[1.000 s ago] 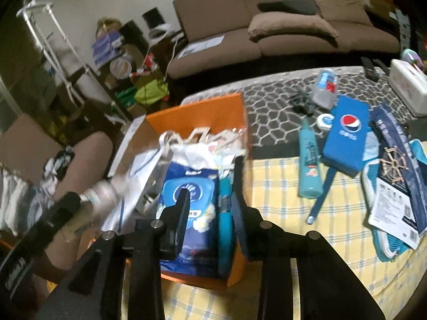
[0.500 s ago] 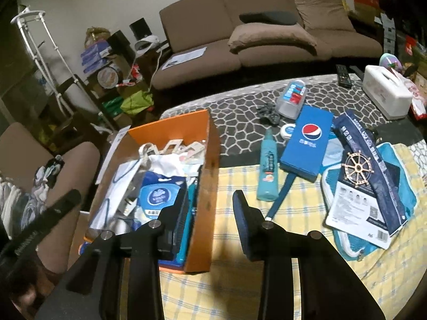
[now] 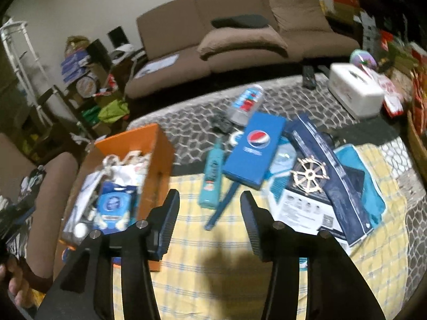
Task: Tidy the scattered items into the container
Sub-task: 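Move the right gripper to the teal spray bottle and grasp it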
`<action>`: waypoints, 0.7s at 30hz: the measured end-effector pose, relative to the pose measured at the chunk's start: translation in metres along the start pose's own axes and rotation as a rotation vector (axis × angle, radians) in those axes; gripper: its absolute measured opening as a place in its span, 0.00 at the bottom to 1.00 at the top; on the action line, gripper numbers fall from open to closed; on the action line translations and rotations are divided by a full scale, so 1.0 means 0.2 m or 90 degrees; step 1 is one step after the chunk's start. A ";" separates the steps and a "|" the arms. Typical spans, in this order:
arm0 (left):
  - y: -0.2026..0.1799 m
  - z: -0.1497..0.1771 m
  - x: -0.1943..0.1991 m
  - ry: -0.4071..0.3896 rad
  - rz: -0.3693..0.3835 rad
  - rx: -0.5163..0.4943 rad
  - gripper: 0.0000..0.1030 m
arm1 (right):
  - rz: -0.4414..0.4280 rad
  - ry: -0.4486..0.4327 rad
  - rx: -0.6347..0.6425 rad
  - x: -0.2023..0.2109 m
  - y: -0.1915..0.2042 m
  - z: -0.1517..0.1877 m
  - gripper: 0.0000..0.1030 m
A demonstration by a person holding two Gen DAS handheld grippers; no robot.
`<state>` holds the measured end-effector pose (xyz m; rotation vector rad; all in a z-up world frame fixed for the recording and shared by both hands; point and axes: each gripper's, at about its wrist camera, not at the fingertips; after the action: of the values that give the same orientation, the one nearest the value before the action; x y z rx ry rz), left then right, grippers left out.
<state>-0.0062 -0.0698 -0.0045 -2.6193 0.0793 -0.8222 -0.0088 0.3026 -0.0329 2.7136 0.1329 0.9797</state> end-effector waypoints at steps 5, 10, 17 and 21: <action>-0.07 0.02 -0.01 -0.001 -0.007 -0.010 0.41 | 0.002 0.067 -0.035 -0.16 -0.12 0.08 0.49; -0.12 0.04 -0.06 0.019 -0.016 0.001 0.52 | -0.007 0.116 -0.060 -0.32 -0.15 0.15 0.49; -0.15 0.05 -0.10 0.061 0.021 0.015 0.70 | -0.007 0.154 -0.041 -0.47 -0.15 0.19 0.53; -0.15 0.05 -0.13 0.083 0.005 0.026 0.72 | -0.028 0.156 -0.023 -0.57 -0.08 0.16 0.61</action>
<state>-0.0235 -0.0334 -0.0148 -2.5248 0.1064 -0.9803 -0.0749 0.2925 -0.1314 2.5376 0.2157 1.2858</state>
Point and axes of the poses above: each gripper's, at about its wrist camera, not at the fingertips, and x roughly against the way its jaws point, y to its left, z to its underside, and after that the axes turned 10 degrees about -y, right-handed
